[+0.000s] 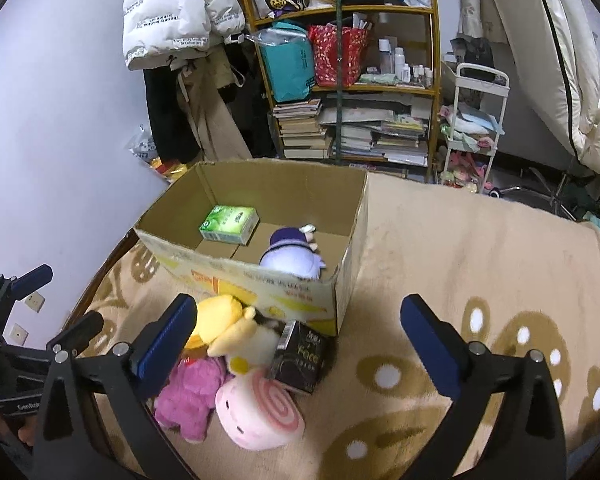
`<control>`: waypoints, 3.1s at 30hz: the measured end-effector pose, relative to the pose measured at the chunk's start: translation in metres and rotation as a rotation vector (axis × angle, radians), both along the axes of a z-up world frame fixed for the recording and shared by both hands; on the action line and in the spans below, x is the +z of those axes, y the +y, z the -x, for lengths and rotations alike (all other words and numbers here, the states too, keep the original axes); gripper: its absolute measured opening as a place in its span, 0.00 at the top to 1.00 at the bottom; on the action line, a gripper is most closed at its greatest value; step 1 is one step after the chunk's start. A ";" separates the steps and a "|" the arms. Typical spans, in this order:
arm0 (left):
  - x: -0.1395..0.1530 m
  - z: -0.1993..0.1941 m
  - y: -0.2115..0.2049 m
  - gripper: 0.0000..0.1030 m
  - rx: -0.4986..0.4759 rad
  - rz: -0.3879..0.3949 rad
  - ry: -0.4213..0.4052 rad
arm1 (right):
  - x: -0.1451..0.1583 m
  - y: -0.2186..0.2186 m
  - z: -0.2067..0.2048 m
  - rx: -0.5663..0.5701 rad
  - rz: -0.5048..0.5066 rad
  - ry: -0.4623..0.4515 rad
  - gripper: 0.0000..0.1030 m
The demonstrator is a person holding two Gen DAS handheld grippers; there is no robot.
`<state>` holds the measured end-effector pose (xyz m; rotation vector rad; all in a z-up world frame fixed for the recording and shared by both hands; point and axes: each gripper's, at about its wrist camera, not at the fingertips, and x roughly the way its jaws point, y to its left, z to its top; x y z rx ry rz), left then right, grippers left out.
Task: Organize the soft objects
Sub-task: 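Move both tools back toward the remaining toys beside the box, then grasp the yellow-hat pink doll with the left tool while the right tool grasps the black Face tissue pack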
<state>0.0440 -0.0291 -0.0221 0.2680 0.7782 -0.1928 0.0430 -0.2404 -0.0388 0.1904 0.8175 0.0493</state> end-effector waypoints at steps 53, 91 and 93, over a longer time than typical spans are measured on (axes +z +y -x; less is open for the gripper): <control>-0.099 -0.033 -0.066 0.04 -0.179 -0.050 0.116 | -0.098 -0.011 -0.064 -0.083 0.006 0.376 0.00; -0.109 -0.043 -0.055 0.46 -0.180 0.026 0.219 | -0.136 -0.010 -0.071 -0.041 -0.173 0.498 0.46; -0.110 -0.043 -0.056 0.46 -0.185 0.019 0.215 | -0.139 -0.006 -0.072 -0.038 -0.163 0.500 0.46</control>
